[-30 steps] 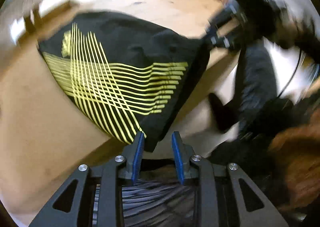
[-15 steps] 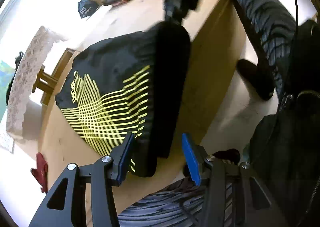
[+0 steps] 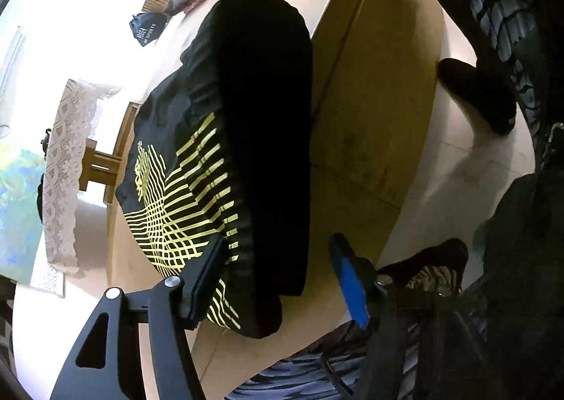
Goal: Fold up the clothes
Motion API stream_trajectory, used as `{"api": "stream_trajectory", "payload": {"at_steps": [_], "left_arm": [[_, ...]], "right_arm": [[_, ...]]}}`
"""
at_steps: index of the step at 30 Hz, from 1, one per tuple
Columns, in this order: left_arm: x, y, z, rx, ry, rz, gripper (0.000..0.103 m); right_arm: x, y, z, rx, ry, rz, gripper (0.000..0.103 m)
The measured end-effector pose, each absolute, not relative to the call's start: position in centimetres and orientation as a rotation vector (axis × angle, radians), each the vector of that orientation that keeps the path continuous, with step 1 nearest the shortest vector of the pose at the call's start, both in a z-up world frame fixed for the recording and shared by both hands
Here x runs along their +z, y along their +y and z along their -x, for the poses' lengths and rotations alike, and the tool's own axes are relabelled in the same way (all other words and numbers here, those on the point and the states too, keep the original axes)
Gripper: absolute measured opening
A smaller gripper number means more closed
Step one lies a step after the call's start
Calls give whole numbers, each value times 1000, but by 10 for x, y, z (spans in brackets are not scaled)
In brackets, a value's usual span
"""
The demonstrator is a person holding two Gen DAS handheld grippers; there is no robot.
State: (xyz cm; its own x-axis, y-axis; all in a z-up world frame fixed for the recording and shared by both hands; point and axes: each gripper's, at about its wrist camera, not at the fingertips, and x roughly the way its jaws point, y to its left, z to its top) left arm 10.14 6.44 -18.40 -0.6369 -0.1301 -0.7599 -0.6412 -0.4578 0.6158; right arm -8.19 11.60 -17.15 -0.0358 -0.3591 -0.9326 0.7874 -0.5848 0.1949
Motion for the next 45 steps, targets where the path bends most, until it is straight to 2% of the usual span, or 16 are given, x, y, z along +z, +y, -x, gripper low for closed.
{"api": "stream_trajectory", "payload": {"at_steps": [1, 2, 3, 9, 13, 17, 25, 29, 37, 45], "left_arm": [[-179, 61, -98, 2163, 1373, 1125, 44], [-173, 58, -94, 2168, 1345, 1137, 30], [-169, 55, -92, 2171, 1323, 1147, 22], [-161, 50, -94, 2169, 1275, 1150, 10], [-137, 37, -86, 2183, 1133, 1188, 9], [-118, 25, -75, 2216, 1086, 1168, 8], [-147, 31, -89, 2179, 1083, 1167, 10], [-142, 29, -88, 2164, 1064, 1186, 8], [-67, 7, -62, 2306, 942, 1085, 8], [-1, -13, -13, 2372, 1027, 961, 8]], "right_arm": [[-172, 116, 82, -1744, 482, -1404, 18], [-172, 116, 82, -1744, 481, -1405, 18], [-172, 116, 83, -1744, 480, -1406, 18], [-173, 117, 83, -1742, 475, -1417, 19], [-167, 122, 84, -1736, 475, -1402, 19], [-160, 122, 84, -1742, 467, -1371, 19], [-172, 119, 77, -1746, 512, -1391, 19], [-171, 118, 76, -1748, 518, -1369, 18], [-122, 120, 81, -1821, 513, -1244, 17], [-46, 107, 119, -1919, 548, -1120, 16]]}}
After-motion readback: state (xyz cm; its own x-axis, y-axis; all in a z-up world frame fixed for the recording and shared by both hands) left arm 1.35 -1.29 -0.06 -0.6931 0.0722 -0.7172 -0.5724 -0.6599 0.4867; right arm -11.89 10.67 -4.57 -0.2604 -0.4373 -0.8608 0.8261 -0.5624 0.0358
